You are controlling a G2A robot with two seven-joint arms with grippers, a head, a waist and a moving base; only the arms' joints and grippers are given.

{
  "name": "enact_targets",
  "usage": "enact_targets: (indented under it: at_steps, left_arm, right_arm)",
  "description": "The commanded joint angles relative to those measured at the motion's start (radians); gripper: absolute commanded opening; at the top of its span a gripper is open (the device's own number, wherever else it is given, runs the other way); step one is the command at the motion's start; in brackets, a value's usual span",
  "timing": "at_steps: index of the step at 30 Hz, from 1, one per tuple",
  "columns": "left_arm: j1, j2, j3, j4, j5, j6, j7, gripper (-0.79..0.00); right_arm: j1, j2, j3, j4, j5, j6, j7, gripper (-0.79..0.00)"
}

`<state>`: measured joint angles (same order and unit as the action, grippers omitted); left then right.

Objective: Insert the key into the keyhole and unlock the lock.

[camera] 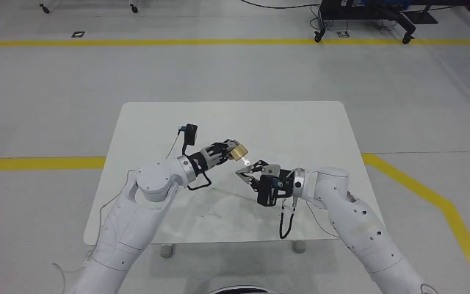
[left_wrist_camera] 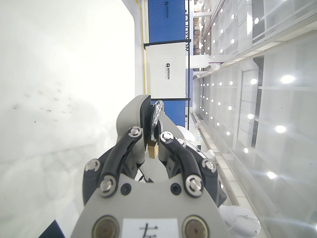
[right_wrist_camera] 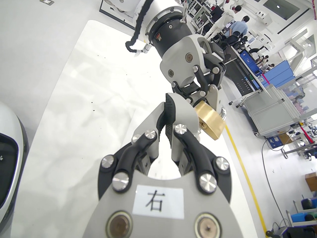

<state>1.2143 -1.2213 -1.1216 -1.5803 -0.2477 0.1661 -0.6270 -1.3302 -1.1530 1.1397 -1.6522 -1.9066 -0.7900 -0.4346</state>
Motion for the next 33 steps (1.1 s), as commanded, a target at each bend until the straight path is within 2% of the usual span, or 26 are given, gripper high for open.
enact_targets:
  at_steps: [1, 9, 20, 24, 33]
  left_arm:
    - [0.0, 0.001, 0.0, -0.001, 0.009, -0.006, -0.004, -0.785]
    - [0.005, 0.004, -0.001, -0.003, 0.023, -0.025, -0.016, -0.785]
    - [0.003, 0.001, -0.004, -0.002, 0.004, -0.008, 0.014, -0.785]
    - [0.003, 0.002, -0.001, -0.003, 0.004, -0.017, 0.003, -0.785]
    - [0.003, 0.004, 0.001, -0.002, 0.012, -0.032, -0.022, -0.785]
  right_arm:
    - [0.005, 0.001, -0.004, -0.001, 0.002, 0.0, 0.007, -0.785]
    - [0.008, 0.007, -0.013, -0.019, 0.021, 0.001, 0.022, -0.785]
    - [-0.094, 0.044, 0.084, -0.084, 0.01, 0.022, -0.115, -0.785]
    - [-0.104, 0.05, 0.103, -0.072, 0.017, 0.032, -0.081, -0.785]
    - [-0.035, 0.041, 0.032, -0.03, 0.052, 0.031, -0.006, -0.785]
